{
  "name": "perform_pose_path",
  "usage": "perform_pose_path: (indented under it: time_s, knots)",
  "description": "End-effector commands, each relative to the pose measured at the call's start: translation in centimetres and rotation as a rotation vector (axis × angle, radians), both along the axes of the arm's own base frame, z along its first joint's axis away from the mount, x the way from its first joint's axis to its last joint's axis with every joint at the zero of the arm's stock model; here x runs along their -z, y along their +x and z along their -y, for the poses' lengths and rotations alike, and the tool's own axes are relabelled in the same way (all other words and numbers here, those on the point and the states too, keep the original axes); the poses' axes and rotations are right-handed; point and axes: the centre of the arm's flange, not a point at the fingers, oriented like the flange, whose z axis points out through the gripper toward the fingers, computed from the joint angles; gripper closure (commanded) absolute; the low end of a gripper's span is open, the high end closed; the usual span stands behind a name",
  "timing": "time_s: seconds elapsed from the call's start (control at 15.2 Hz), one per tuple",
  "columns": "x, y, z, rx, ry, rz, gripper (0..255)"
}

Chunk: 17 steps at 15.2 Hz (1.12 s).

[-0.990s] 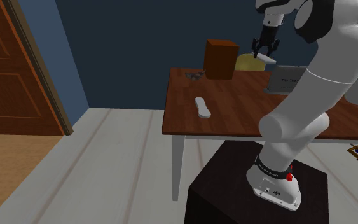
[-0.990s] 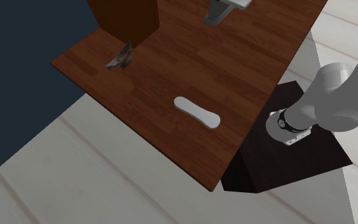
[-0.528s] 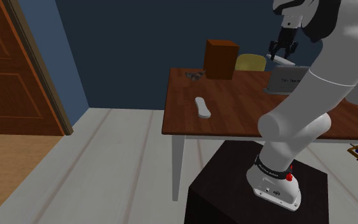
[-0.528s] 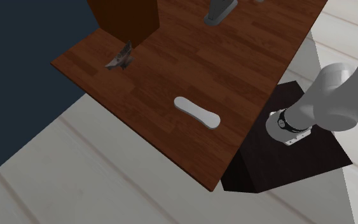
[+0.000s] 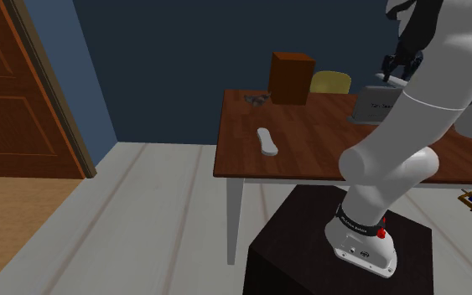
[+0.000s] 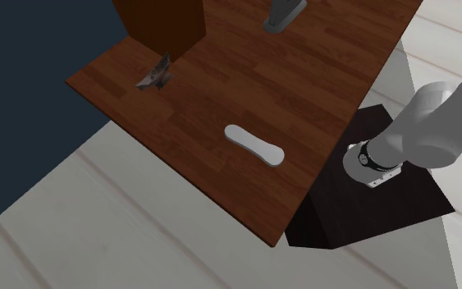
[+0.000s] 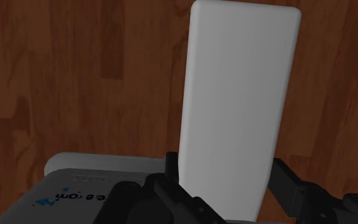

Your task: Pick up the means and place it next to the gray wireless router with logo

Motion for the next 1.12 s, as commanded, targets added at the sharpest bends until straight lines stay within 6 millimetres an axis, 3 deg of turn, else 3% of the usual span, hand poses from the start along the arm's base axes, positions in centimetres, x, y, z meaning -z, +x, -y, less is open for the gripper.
perform_pose_path:
  time_s: [0.0, 0.4, 1.06]
  knots:
    - [0.0, -2.6, 0.6, -0.002, 0.0, 0.0, 255]
    - [0.0, -10.4, 3.3, -0.002, 0.0, 0.0, 255]
    - [5.3, -10.4, 3.3, -0.002, 0.0, 0.0, 255]
